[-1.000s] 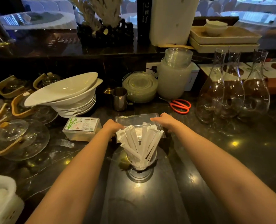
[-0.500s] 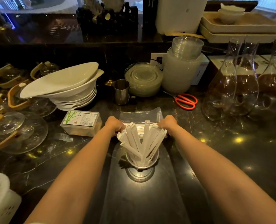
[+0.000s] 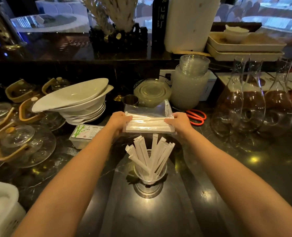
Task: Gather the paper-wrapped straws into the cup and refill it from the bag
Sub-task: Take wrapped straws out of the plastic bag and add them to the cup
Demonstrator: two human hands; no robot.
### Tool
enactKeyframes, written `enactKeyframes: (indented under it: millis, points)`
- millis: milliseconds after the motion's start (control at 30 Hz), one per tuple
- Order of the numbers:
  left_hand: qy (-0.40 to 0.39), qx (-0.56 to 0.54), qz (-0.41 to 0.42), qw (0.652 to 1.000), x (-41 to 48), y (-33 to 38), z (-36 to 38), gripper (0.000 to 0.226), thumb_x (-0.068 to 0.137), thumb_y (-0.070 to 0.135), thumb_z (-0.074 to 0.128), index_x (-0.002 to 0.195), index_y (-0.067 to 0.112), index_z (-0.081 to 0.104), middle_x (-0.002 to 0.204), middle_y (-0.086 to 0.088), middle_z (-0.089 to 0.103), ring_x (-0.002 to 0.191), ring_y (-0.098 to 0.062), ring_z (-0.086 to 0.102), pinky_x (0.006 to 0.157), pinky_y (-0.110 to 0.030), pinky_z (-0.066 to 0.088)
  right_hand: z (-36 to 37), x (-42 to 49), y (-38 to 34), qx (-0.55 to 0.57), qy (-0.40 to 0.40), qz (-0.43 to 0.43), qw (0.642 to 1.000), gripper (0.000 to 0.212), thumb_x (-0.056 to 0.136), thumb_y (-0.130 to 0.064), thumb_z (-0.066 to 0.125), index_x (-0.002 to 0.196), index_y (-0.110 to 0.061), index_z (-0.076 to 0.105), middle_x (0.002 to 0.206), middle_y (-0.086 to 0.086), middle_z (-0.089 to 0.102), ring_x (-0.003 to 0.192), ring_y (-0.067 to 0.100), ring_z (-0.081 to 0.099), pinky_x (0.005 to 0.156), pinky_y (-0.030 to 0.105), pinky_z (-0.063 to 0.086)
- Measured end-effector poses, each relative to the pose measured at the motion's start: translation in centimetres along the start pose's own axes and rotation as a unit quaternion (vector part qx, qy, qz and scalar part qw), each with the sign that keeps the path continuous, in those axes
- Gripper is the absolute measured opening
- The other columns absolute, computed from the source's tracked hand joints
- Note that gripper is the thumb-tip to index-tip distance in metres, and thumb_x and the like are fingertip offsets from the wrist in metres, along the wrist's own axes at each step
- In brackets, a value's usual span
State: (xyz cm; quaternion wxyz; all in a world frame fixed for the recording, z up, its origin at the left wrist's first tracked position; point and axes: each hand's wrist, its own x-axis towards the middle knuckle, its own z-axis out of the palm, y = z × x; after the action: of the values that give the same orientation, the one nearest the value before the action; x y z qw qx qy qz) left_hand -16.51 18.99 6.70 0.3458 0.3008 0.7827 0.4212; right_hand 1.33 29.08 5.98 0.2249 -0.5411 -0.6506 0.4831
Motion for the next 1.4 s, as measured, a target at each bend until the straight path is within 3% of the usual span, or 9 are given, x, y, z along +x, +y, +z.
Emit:
enactKeyframes:
  millis: [100, 167, 267, 433, 633, 767, 933, 1133, 1400]
  points:
    - [0.021, -0.013, 0.048, 0.999, -1.4, 1.7, -1.2, 0.021, 0.085, 0.022, 0.056, 0.069, 0.012, 0.047, 0.073, -0.008, 0.05, 0.069, -0.019, 0.047, 0.06, -0.03, 0.04, -1.1, -1.7, -2.4, -0.012, 0.01, -0.057, 0.998, 0.018, 0.079, -0.013, 0.064, 0.083, 0.004, 0.058, 0.075, 0.014, 0.054, 0.07, 0.019, 0.049, 0.053, 0.025, 0.039]
    - [0.037, -0.013, 0.072, 0.997, -2.8, 2.7, -2.0, 0.027, 0.084, 0.025, 0.056, 0.063, 0.015, 0.042, 0.068, -0.005, 0.046, 0.064, -0.016, 0.042, 0.055, -0.028, 0.035, -1.7, -2.9, -3.5, 0.0, 0.02, -0.088, 0.996, 0.02, 0.08, -0.014, 0.064, 0.092, 0.001, 0.059, 0.079, 0.009, 0.052, 0.069, 0.016, 0.046, 0.051, 0.023, 0.036]
    - [0.041, -0.025, 0.098, 0.994, -5.3, 3.3, -3.0, 0.02, 0.085, 0.026, 0.055, 0.073, 0.013, 0.047, 0.078, -0.01, 0.051, 0.073, -0.022, 0.047, 0.061, -0.033, 0.039, -2.4, -5.1, -4.2, 0.036, 0.016, -0.113, 0.993, 0.026, 0.08, -0.015, 0.064, 0.101, -0.002, 0.055, 0.08, 0.002, 0.053, 0.067, 0.012, 0.048, 0.052, 0.023, 0.042]
    - [0.019, -0.056, 0.119, 0.991, -10.5, 2.2, -4.1, 0.023, 0.084, 0.023, 0.056, 0.098, 0.005, 0.054, 0.084, -0.008, 0.058, 0.074, -0.019, 0.056, 0.065, -0.032, 0.046, -3.1, -9.4, -3.5, 0.054, -0.017, -0.152, 0.987, 0.015, 0.079, -0.016, 0.063, 0.086, -0.018, 0.051, 0.074, -0.007, 0.052, 0.061, 0.006, 0.048, 0.038, 0.007, 0.039]
    - [-0.007, -0.121, 0.088, 0.989, -15.6, -1.8, -4.1, 0.003, 0.081, 0.012, 0.059, 0.082, 0.013, 0.057, 0.082, -0.004, 0.062, 0.069, -0.015, 0.06, 0.056, -0.023, 0.051, -3.5, -14.1, -1.0, 0.051, -0.097, -0.158, 0.981, 0.027, 0.078, -0.017, 0.065, 0.099, -0.026, 0.05, 0.086, -0.002, 0.059, 0.073, 0.013, 0.06, 0.058, 0.023, 0.051]
    - [-0.049, -0.174, 0.055, 0.982, -18.6, -5.8, -3.4, 0.016, 0.077, 0.004, 0.062, 0.088, 0.015, 0.06, 0.089, -0.005, 0.067, 0.072, -0.011, 0.069, 0.054, -0.019, 0.053, -4.3, -16.5, 0.4, 0.01, -0.163, -0.158, 0.974, 0.034, 0.077, -0.015, 0.067, 0.108, -0.019, 0.053, 0.085, -0.003, 0.063, 0.064, -0.002, 0.063, 0.052, 0.011, 0.047]
    - [-0.068, -0.194, -0.005, 0.979, -21.3, -11.2, -0.9, 0.015, 0.072, -0.003, 0.064, 0.073, 0.008, 0.055, 0.077, -0.007, 0.067, 0.064, -0.013, 0.069, 0.052, -0.021, 0.054, -5.1, -18.6, 1.3, -0.095, -0.204, -0.165, 0.96, 0.026, 0.069, -0.013, 0.074, 0.091, -0.02, 0.061, 0.1, 0.018, 0.065, 0.09, 0.03, 0.063, 0.084, 0.041, 0.05]
    - [-0.065, -0.286, -0.124, 0.948, -23.1, -15.2, 3.1, 0.019, 0.075, -0.004, 0.061, 0.067, 0.01, 0.05, 0.075, -0.006, 0.068, 0.065, -0.014, 0.068, 0.05, -0.024, 0.054, -6.2, -19.3, 1.1, -0.097, -0.216, -0.117, 0.965, 0.011, 0.073, -0.012, 0.071, 0.073, -0.016, 0.061, 0.059, -0.005, 0.062, 0.049, 0.005, 0.055, 0.047, 0.013, 0.043]
    - [-0.084, -0.218, -0.166, 0.958, -25.0, -15.0, 5.0, 0.005, 0.079, 0.006, 0.062, 0.079, 0.004, 0.057, 0.079, -0.01, 0.064, 0.069, -0.017, 0.063, 0.047, -0.02, 0.053, -5.3, -20.6, 0.2, -0.119, -0.274, -0.099, 0.949, 0.007, 0.078, -0.009, 0.065, 0.08, -0.003, 0.067, 0.066, 0.005, 0.063, 0.057, 0.014, 0.056, 0.057, 0.023, 0.047]
